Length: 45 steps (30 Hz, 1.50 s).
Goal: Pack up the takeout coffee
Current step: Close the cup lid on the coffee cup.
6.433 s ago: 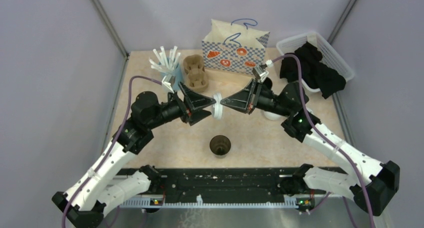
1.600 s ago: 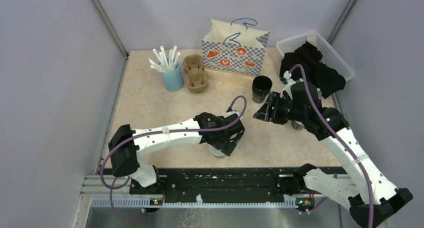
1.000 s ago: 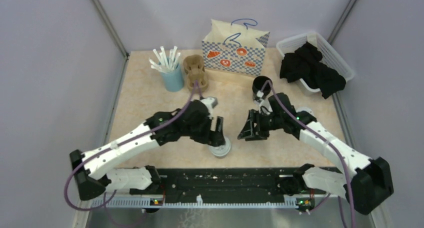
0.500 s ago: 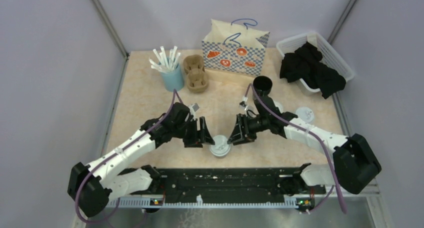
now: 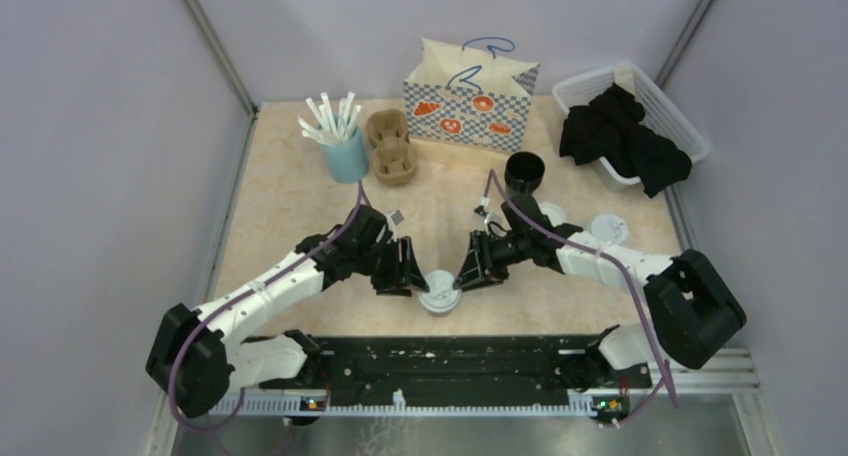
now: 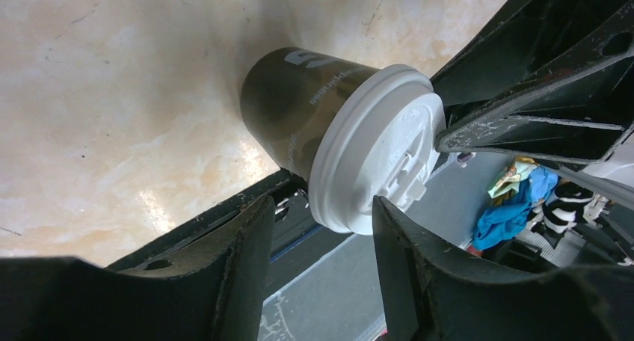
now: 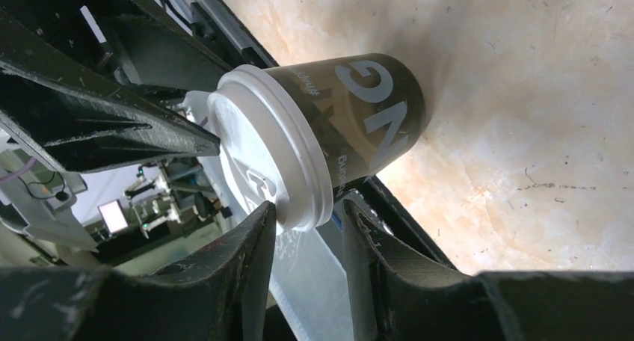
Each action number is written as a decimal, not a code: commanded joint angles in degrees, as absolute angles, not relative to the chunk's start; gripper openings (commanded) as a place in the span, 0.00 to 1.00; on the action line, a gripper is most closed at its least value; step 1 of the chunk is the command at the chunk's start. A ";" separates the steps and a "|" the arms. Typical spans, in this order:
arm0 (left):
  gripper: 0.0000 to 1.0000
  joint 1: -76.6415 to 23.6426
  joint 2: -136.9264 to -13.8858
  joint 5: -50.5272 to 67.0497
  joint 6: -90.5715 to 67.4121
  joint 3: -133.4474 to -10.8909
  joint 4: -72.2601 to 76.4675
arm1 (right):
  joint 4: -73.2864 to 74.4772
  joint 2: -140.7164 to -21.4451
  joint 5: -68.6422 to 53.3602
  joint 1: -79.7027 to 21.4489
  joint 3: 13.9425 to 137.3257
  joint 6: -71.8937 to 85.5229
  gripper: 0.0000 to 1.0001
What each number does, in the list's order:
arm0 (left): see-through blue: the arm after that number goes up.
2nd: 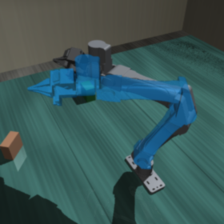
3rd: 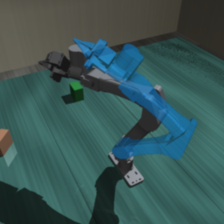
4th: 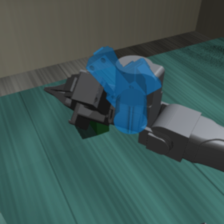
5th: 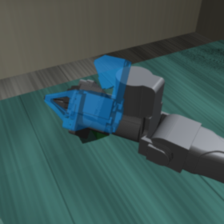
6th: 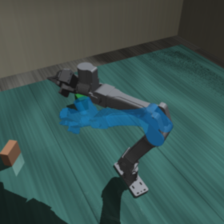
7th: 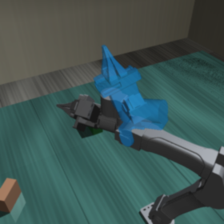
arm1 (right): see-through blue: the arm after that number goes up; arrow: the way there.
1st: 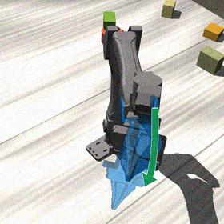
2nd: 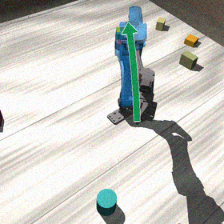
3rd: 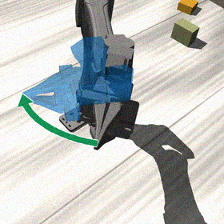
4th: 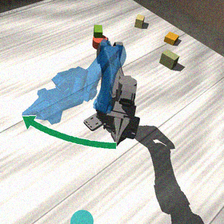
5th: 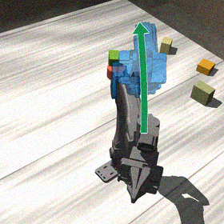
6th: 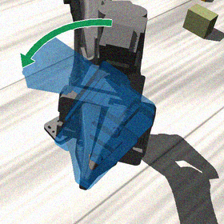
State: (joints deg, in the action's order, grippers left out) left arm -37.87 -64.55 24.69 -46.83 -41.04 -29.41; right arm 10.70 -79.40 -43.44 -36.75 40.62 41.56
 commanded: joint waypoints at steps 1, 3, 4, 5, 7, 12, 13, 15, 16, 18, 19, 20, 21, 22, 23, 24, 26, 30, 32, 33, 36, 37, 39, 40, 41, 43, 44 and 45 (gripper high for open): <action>0.55 -37.45 -66.29 25.88 -44.24 -40.15 -27.59 | 6.25 -80.01 -43.36 -37.09 38.68 41.36 0.38; 0.53 -37.21 -66.72 25.75 -43.90 -39.41 -27.64 | 4.94 -80.13 -42.76 -37.00 37.10 42.15 0.38; 0.53 -36.98 -66.93 25.82 -43.51 -39.23 -27.84 | 4.47 -80.21 -42.37 -36.95 36.10 42.49 0.38; 0.52 -36.92 -67.00 25.50 -43.12 -39.26 -28.19 | 4.18 -80.17 -41.91 -36.87 35.56 42.91 0.38; 0.51 -36.83 -67.21 24.69 -42.54 -39.02 -28.85 | 3.99 -79.88 -41.31 -36.75 35.15 43.51 0.38; 0.51 -36.67 -67.14 24.80 -42.00 -37.59 -28.86 | 5.05 -77.86 -41.00 -36.76 37.24 44.83 0.40; 0.53 -36.65 -66.98 25.42 -41.68 -37.84 -28.69 | 5.09 -77.68 -41.04 -36.78 37.68 45.04 0.41; 0.62 -36.65 -66.03 27.42 -41.15 -39.05 -27.38 | 5.44 -77.52 -41.02 -36.76 38.44 45.04 0.41; 0.68 -36.65 -65.06 28.13 -41.16 -39.76 -26.80 | 5.97 -77.60 -40.92 -36.77 38.90 44.63 0.41; 0.76 -36.65 -62.72 28.48 -41.73 -41.15 -25.92 | 6.92 -77.77 -40.66 -36.80 39.48 43.88 0.41; 0.81 -36.61 -61.68 28.29 -42.35 -41.54 -25.56 | 7.20 -77.79 -40.42 -36.81 39.54 43.66 0.41; 0.85 -36.50 -60.76 27.85 -43.02 -42.01 -25.72 | 7.28 -77.83 -40.41 -36.75 39.51 43.46 0.41; 0.87 -36.29 -59.92 27.35 -43.75 -42.22 -26.00 | 7.37 -78.01 -40.36 -36.78 39.47 43.40 0.41; 0.88 -36.03 -59.18 27.00 -44.46 -42.30 -26.41 | 7.34 -78.12 -40.48 -36.74 39.46 43.34 0.41; 0.86 -35.73 -58.43 26.34 -45.22 -42.27 -27.28 | 7.33 -78.24 -40.59 -36.78 39.46 43.25 0.41; 0.81 -35.39 -57.79 25.44 -45.85 -42.16 -28.49 | 7.38 -78.27 -40.61 -36.79 39.51 43.12 0.41; 0.68 -34.29 -56.39 23.67 -47.03 -41.45 -30.60 | 7.70 -78.40 -40.56 -36.74 39.78 42.91 0.41; 0.55 -31.89 -56.09 26.32 -47.68 -38.99 -28.88 | 7.99 -78.58 -40.74 -36.76 40.33 42.65 0.41; 0.50 -31.62 -57.46 27.12 -47.46 -38.99 -28.62 | 8.19 -78.73 -40.85 -36.74 40.42 42.48 0.41; 0.48 -31.57 -57.85 27.39 -47.43 -38.93 -28.08 | 8.40 -78.74 -40.93 -36.75 40.51 42.33 0.41; 0.42 -31.51 -59.55 28.02 -47.15 -38.78 -27.43 | 8.44 -78.55 -40.87 -36.74 40.34 42.17 0.41; 0.41 -31.51 -60.11 28.46 -46.79 -38.81 -27.54 | 8.44 -78.63 -40.97 -36.77 40.34 42.21 0.41; 0.40 -31.47 -61.30 29.26 -46.21 -38.91 -27.93 | 8.48 -78.62 -41.01 -36.74 40.34 42.17 0.41; 0.40 -31.46 -61.74 29.49 -46.04 -38.89 -27.94 | 8.48 -78.60 -41.10 -36.75 40.34 42.16 0.41; 0.40 -31.45 -62.06 30.13 -45.95 -38.81 -27.65 | 8.40 -78.57 -41.07 -36.77 40.34 42.18 0.41; 0.40 -31.43 -62.63 30.53 -45.96 -38.54 -27.14 | 8.27 -78.59 -41.26 -36.79 40.34 42.19 0.40; 0.40 -31.46 -62.89 30.57 -45.88 -38.48 -26.90 | 8.19 -78.58 -41.30 -36.80 40.34 42.19 0.40; 0.40 -31.46 -63.16 30.54 -45.72 -38.47 -26.87 | 8.18 -78.64 -41.27 -36.78 40.34 42.19 0.40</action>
